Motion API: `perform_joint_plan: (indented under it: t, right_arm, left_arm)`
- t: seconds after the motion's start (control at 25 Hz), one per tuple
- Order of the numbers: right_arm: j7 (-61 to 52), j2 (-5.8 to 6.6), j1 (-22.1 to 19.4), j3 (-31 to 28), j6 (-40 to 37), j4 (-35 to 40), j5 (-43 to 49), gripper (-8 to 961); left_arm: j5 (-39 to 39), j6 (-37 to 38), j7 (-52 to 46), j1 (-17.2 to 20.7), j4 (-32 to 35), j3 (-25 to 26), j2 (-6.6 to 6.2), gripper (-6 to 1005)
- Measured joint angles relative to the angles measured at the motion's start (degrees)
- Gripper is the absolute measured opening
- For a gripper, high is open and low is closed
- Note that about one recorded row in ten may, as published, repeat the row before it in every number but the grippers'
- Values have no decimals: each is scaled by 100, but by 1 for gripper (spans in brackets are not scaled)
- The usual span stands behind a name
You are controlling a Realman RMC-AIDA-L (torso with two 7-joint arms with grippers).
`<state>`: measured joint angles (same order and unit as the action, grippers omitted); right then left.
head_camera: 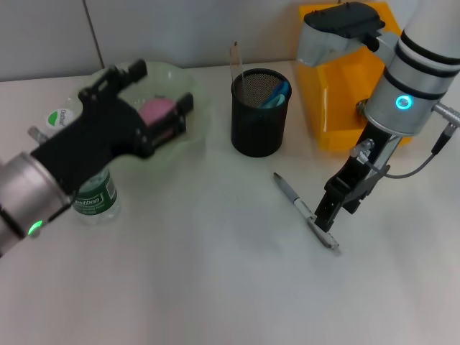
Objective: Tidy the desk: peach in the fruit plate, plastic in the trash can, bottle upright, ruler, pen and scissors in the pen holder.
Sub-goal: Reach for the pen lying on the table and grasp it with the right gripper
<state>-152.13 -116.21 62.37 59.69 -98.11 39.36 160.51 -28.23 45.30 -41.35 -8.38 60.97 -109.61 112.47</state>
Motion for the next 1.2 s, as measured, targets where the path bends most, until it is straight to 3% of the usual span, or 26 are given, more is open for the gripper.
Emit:
perform_joint_plan:
  t: [0.04,0.08,0.12,0.2,0.28,0.36,0.4,0.48,0.52,0.56,0.72,0.92,1.2]
  right_arm:
    - [-3,-21,-18,28,76,-12,1,652]
    - [-3,-21,-18,28,76,-12,1,652]
    - [-7,-42,-35,45,136,-19,3,652]
    - [-7,-53,-39,47,162,-19,3,653]
    - [-8,-76,-44,50,206,-21,3,653]
    - [-9,-104,-44,55,268,-22,3,653]
    - [-14,-118,-44,58,301,-25,4,653]
    - [-22,-140,-29,59,380,-66,5,653]
    - [-23,-161,13,81,465,-150,14,653]
    - [-23,-161,13,81,465,-150,14,653]
    - [-73,-235,106,337,702,-349,28,652]
    - [-202,-271,131,369,872,-472,41,651]
    - [-307,-286,99,436,1087,-576,42,651]
  left_arm:
    - [-623,411,-758,59,82,75,-172,829]
    - [-623,411,-758,59,82,75,-172,829]
    - [-1284,834,-1533,86,149,235,-309,829]
    - [-1284,834,-1533,86,149,235,-309,829]
    - [-2457,1566,-2684,53,198,770,-381,829]
    - [-3376,2180,-3415,-35,181,1336,-320,829]
    - [-4136,2700,-3850,-125,134,1815,-210,829]
    - [-4590,3071,-4025,-199,61,2181,-104,829]
    - [-5093,3589,-4089,-329,-126,2724,57,829]
    - [-5093,3589,-4089,-329,-126,2724,57,829]
    - [-5975,4483,-3940,-739,-808,3893,373,829]
    - [-6220,4611,-3858,-823,-906,4175,443,829]
    - [-6236,4603,-3699,-864,-944,4263,436,829]
